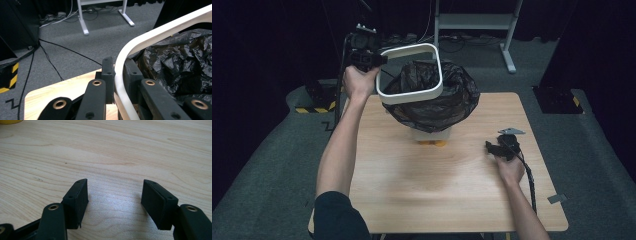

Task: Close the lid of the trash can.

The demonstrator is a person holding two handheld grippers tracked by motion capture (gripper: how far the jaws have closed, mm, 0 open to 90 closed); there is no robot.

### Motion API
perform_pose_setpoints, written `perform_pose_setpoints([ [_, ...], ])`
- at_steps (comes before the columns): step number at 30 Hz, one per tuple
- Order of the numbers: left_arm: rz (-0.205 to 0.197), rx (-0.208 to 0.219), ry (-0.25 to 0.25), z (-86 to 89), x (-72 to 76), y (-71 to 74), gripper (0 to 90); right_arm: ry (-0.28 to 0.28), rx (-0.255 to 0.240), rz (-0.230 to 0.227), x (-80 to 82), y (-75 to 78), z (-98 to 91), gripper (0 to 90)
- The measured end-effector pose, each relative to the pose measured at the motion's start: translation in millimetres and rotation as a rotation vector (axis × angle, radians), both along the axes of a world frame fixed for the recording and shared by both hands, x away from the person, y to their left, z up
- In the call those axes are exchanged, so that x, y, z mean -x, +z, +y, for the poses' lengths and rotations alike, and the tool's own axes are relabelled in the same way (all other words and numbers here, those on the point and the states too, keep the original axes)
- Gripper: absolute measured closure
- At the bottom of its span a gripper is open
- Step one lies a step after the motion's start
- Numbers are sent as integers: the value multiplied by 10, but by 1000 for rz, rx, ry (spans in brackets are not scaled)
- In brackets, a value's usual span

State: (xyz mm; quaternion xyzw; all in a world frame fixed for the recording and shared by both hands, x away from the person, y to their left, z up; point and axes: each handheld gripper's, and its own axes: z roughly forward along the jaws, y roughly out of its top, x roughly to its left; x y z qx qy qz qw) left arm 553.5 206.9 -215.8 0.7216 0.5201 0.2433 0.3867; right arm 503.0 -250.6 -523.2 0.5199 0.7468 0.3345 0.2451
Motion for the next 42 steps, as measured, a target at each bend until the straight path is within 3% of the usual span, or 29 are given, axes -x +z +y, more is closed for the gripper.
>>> perform_pose_setpoints([
  [16, 11, -6, -47, -289, -166, 39, 807, 4, -1, 2, 2, 1, 4, 383],
  [25, 22, -58, -73, -537, -277, 10, 807, 6, -1, 0, 0, -1, 2, 382],
  [34, 35, -85, -65, -595, -336, 7, 807, 7, -2, 0, 0, 0, 2, 381],
  [36, 41, -122, -64, -623, -348, 6, 807, 8, -2, 0, 0, -1, 2, 380],
  [42, 49, -129, -68, -653, -355, -20, 807, 10, -2, 0, -1, -1, 2, 381],
])
